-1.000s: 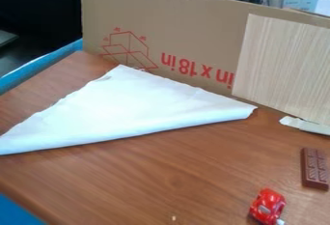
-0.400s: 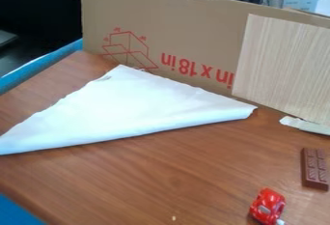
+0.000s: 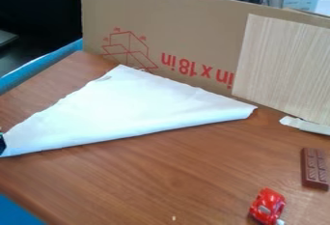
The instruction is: Fold the cloth from the left to right
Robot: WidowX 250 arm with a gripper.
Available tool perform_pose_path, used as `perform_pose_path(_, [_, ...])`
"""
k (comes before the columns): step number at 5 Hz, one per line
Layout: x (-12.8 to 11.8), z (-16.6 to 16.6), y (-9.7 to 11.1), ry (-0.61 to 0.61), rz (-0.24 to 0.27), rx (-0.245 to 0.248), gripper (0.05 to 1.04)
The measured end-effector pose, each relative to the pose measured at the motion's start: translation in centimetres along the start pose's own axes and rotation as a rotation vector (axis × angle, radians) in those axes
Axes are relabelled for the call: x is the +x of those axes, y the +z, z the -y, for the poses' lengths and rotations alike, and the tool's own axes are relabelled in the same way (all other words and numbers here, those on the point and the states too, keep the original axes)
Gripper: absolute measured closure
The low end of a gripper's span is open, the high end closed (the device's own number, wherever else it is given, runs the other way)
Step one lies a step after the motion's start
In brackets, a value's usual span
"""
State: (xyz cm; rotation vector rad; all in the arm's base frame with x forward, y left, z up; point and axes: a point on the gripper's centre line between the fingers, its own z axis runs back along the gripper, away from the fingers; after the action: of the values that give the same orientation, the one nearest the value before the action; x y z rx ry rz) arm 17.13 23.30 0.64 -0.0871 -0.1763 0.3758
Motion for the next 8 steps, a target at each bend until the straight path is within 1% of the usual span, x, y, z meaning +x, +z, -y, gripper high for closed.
perform_pose_path(1, [0.3, 0.2, -0.3, -0.007, 0.012, 0.027, 0.131])
perform_pose_path(2, [0.6, 0.3, -0.4, -0.015, 0.024, 0.041, 0.403])
perform_pose_path(3, [0.6, 0.3, -0.5, -0.022, 0.022, 0.039, 0.707])
perform_pose_path(4, [0.6, 0.5, -0.2, -0.034, 0.007, 0.017, 0.926])
perform_pose_path(5, [0.8, 0.1, 0.8, -0.026, -0.009, -0.021, 1.024])
perform_pose_path(6, [1.3, -1.0, 2.8, 0.023, -0.034, -0.056, 1.033])
perform_pose_path(7, [2.4, -2.2, 5.0, 0.094, -0.062, -0.071, 1.033])
perform_pose_path(8, [2.8, -2.9, 6.5, 0.158, -0.116, -0.084, 1.033])
